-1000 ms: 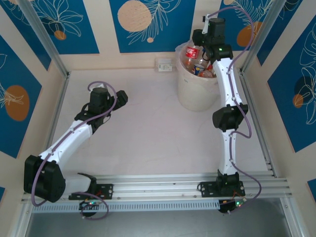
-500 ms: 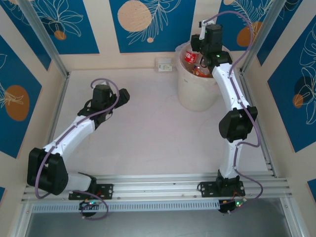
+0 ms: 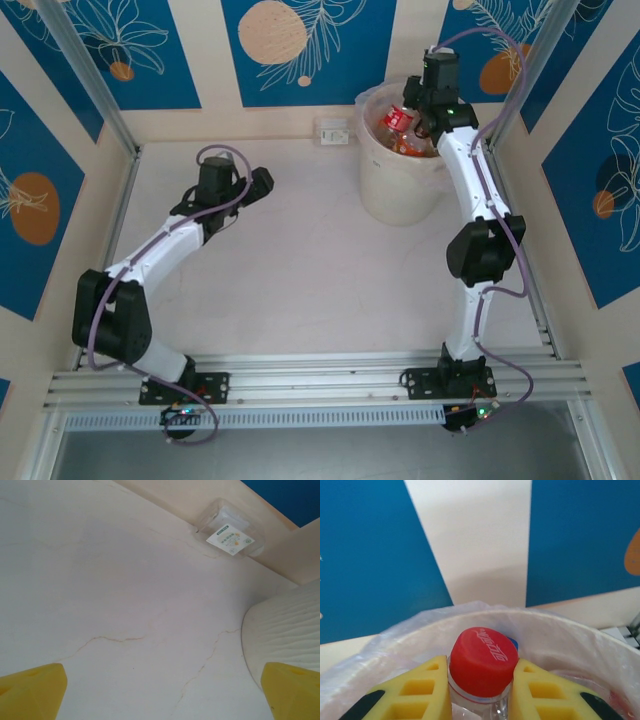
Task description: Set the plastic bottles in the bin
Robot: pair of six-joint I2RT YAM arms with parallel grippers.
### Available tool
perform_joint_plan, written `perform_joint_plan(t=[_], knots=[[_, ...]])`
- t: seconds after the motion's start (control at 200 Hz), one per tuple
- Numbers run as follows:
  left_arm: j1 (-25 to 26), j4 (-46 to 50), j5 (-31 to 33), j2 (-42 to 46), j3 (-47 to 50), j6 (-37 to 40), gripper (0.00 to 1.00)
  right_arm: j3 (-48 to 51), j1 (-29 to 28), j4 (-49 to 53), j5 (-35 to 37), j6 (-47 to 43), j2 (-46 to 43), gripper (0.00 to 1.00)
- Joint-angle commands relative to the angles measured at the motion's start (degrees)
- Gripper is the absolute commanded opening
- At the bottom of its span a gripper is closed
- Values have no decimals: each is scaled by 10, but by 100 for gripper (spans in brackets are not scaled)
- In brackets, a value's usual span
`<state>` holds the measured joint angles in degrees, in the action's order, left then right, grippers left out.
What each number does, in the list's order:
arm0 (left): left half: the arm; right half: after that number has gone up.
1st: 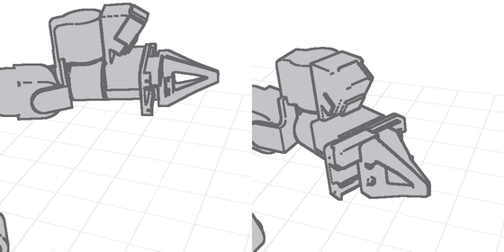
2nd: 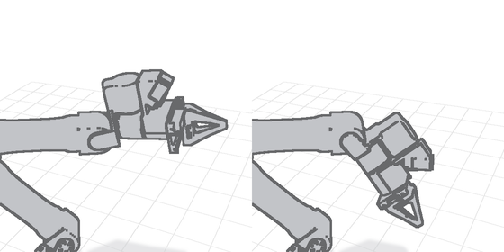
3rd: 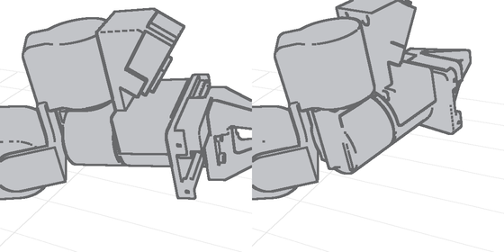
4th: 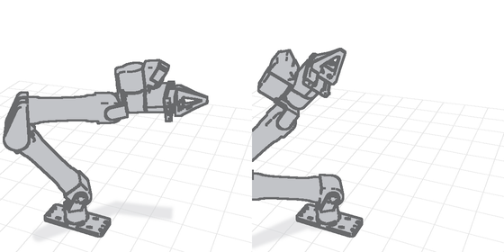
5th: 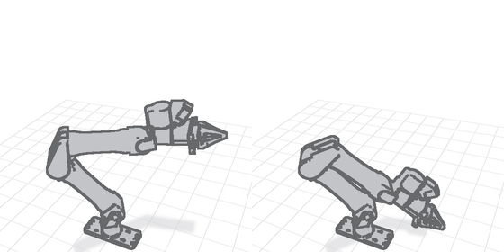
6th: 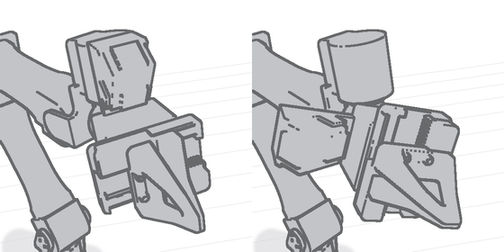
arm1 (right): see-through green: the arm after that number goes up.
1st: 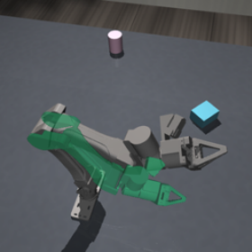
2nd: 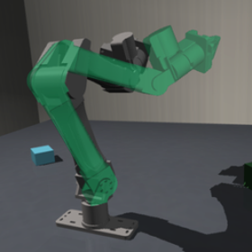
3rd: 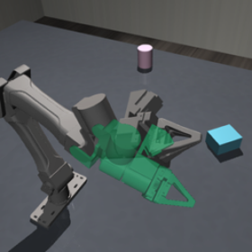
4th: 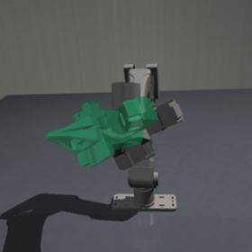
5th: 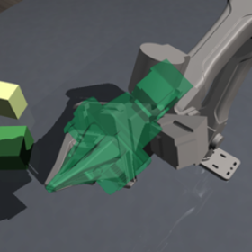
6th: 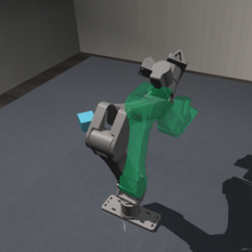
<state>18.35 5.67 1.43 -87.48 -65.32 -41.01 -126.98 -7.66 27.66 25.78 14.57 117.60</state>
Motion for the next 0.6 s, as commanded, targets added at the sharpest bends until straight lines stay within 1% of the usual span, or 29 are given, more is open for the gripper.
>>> perform_joint_plan(t=[0.0, 0.065, 0.09, 0.165, 0.17, 0.185, 0.19, 0.225, 0.285, 0.395, 0.48, 0.54, 0.595], knots=[[2, -17, -24, -22, -37, -17, 100, 16, 5, 44, 28, -1, -18, 19], [4, -26, -28, -35, -46, -25, 100, 14, 4, 50, 30, 0, -18, 19], [5, -29, -29, -40, -50, -27, 100, 13, 4, 52, 30, -1, -18, 21], [8, -30, -28, -57, -67, -31, 100, 11, 3, 53, 29, -6, -23, 32], [9, -30, -28, -58, -68, -31, 100, 11, 3, 53, 29, -7, -23, 34], [9, -29, -28, -61, -72, -32, 100, 9, 2, 53, 28, -8, -24, 36], [9, -29, -29, -63, -73, -32, 100, 9, 2, 53, 28, -9, -24, 38], [11, -26, -30, -72, -84, -33, 100, 5, 1, 53, 26, -13, -27, 46], [12, -22, -33, -87, -101, -33, 100, -10, 0, 58, 25, -21, -28, 56], [15, -15, -35, -116, -134, -38, 100, -48, 0, 82, 24, -27, -25, 63], [17, -17, -38, -139, -157, -46, 100, -68, -2, 99, 23, -26, -29, 71], [18, -15, -38, -158, -178, -53, 100, -74, -2, 108, 22, -24, -35, 77], [18, -7, -38, -180, -203, -62, 100, -76, -3, 116, 21, -21, -44, 86]])
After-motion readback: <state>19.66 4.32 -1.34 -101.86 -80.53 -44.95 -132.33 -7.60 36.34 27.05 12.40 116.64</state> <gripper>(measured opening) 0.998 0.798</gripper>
